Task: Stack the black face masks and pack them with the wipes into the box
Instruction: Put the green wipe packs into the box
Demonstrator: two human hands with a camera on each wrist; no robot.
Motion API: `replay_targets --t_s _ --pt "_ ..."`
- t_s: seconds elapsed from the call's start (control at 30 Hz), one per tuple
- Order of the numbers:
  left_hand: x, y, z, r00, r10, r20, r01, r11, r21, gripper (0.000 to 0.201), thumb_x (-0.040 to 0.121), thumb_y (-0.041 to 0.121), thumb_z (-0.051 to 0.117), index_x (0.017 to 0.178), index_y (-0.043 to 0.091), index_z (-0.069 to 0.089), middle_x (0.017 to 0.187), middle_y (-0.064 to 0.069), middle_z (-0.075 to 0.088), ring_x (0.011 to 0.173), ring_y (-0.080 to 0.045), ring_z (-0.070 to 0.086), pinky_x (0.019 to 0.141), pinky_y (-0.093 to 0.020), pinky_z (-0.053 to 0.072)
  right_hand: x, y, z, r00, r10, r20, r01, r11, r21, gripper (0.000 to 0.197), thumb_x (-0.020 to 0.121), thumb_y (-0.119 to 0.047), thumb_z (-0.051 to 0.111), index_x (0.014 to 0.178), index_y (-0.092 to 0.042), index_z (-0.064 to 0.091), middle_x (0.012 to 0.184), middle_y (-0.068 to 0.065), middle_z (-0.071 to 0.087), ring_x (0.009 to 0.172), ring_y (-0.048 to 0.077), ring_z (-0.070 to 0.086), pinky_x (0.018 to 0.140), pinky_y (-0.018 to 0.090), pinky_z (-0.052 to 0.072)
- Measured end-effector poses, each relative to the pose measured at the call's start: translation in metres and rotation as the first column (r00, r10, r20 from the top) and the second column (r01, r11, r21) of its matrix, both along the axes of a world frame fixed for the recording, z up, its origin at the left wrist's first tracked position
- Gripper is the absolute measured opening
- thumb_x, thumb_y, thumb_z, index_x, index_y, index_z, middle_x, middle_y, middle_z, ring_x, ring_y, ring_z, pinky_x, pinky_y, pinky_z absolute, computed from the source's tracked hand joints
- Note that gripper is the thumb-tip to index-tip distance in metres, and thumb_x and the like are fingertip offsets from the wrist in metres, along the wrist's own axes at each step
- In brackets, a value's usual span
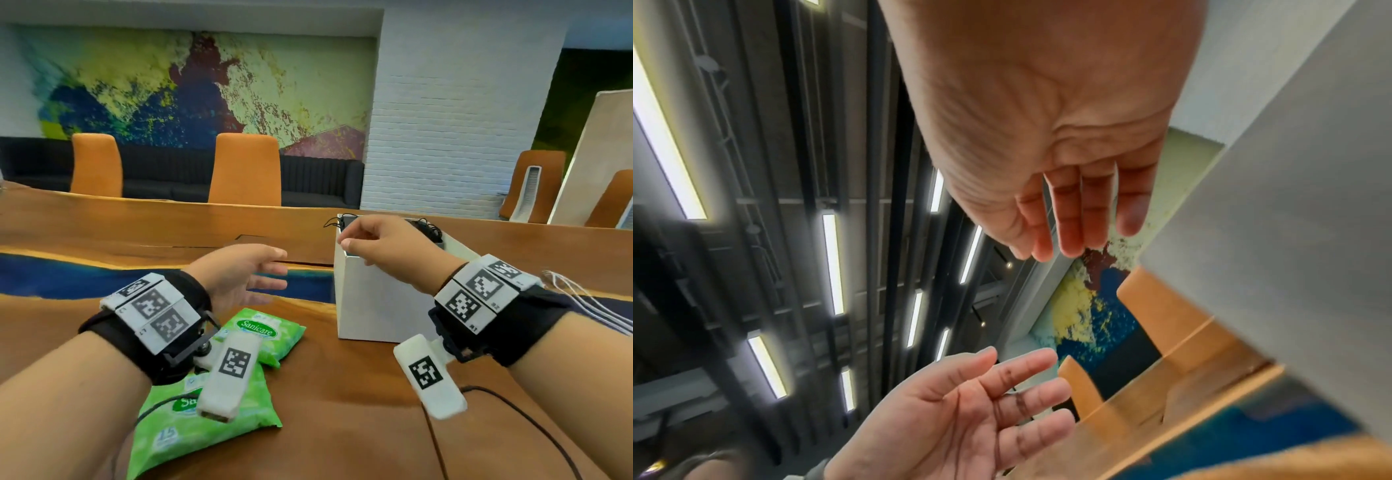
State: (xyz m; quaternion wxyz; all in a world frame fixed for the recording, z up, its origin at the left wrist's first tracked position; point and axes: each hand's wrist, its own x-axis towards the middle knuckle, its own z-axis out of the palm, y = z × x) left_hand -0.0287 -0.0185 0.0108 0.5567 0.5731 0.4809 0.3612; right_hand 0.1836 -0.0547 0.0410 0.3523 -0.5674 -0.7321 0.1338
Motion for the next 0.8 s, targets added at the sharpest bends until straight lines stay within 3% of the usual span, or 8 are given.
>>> replay_targets --t_s 0.17,0.27,0.4,0.5,0.57,0.63,0.73,0.8 --pt "-0.042 0.003 -0.012 0.983 0.068 -0.173 -0.094 0.984 -0.149 0.031 0.093 0.026 0.055 0.121 0.011 0.056 0.101 -0.009 0.058 0.087 -0.022 0.058 0.085 -0.044 0.047 -0.037 0.009 -0.024 0.965 0.127 0.229 -0.053 0.951 -0.306 0.029 0.088 -0.038 0.062 0.114 -0.024 0.06 0.108 -0.005 0.063 0.097 0.012 0.06 0.084 0.025 0.051" --pt "-0.057 0.013 -0.026 0.925 0.144 -0.352 -0.211 0.965 -0.158 0.041 0.093 0.026 0.059 0.128 0.008 0.048 0.108 -0.01 0.051 0.093 -0.024 0.05 0.084 -0.041 0.043 -0.058 0.017 -0.038 0.845 0.213 0.49 0.019 0.905 -0.426 0.055 0.085 -0.046 0.064 0.132 -0.02 0.05 0.128 -0.001 0.056 0.114 0.018 0.055 0.098 0.031 0.044" --pt "-0.062 0.027 -0.04 0.896 0.133 -0.425 -0.247 0.942 -0.226 0.046 0.095 0.029 0.056 0.132 0.004 0.045 0.116 -0.015 0.048 0.11 -0.03 0.05 0.095 -0.043 0.044 -0.077 0.031 -0.056 0.718 0.241 0.652 0.162 0.854 -0.494 0.077 0.078 -0.058 0.065 0.139 -0.016 0.042 0.135 0.003 0.052 0.122 0.023 0.05 0.101 0.035 0.041" --pt "-0.057 0.038 -0.046 0.89 0.098 -0.446 -0.233 0.938 -0.257 0.046 0.095 0.032 0.053 0.13 0.003 0.046 0.131 -0.019 0.049 0.123 -0.032 0.048 0.104 -0.046 0.041 -0.084 0.04 -0.065 0.767 0.218 0.603 0.216 0.798 -0.563 0.075 0.074 -0.059 0.069 0.13 -0.014 0.049 0.118 0.003 0.06 0.104 0.02 0.058 0.09 0.03 0.048" --pt "-0.053 0.043 -0.049 0.876 0.085 -0.475 -0.227 0.941 -0.251 0.043 0.095 0.034 0.053 0.126 0.004 0.049 0.123 -0.017 0.052 0.114 -0.029 0.052 0.104 -0.048 0.041 -0.085 0.046 -0.069 0.798 0.17 0.578 0.249 0.78 -0.573 0.06 0.073 -0.059 0.07 0.109 -0.013 0.056 0.088 -0.001 0.061 0.077 0.013 0.058 0.075 0.025 0.048" --pt "-0.05 0.049 -0.052 0.855 0.08 -0.512 -0.235 0.941 -0.245 0.036 0.095 0.035 0.052 0.118 0.006 0.052 0.109 -0.013 0.053 0.105 -0.026 0.054 0.096 -0.041 0.046 -0.084 0.054 -0.075 0.845 0.107 0.525 0.287 0.737 -0.612 0.054 0.068 -0.061 0.073 0.088 -0.015 0.054 0.075 -0.001 0.059 0.064 0.011 0.056 0.068 0.024 0.047" --pt "-0.047 0.055 -0.055 0.838 0.101 -0.536 -0.262 0.936 -0.233 0.025 0.096 0.033 0.05 0.091 0.009 0.052 0.077 -0.005 0.046 0.066 -0.016 0.047 0.066 -0.027 0.043 -0.082 0.063 -0.088 0.963 -0.018 0.269 0.224 0.607 -0.763 0.059 0.062 -0.045 0.085 0.097 -0.01 0.053 0.083 0.007 0.065 0.064 0.016 0.06 0.073 0.027 0.054" --pt "-0.047 0.06 -0.06 0.844 0.077 -0.53 -0.251 0.931 -0.265 0.029 0.094 0.036 0.052 0.095 0.007 0.054 0.076 -0.006 0.047 0.063 -0.015 0.043 0.063 -0.028 0.043 -0.083 0.067 -0.093 0.988 -0.109 0.111 0.153 0.577 -0.802 0.068 0.067 -0.03 0.085 0.12 -0.004 0.052 0.104 0.014 0.067 0.07 0.017 0.061 0.087 0.032 0.055"
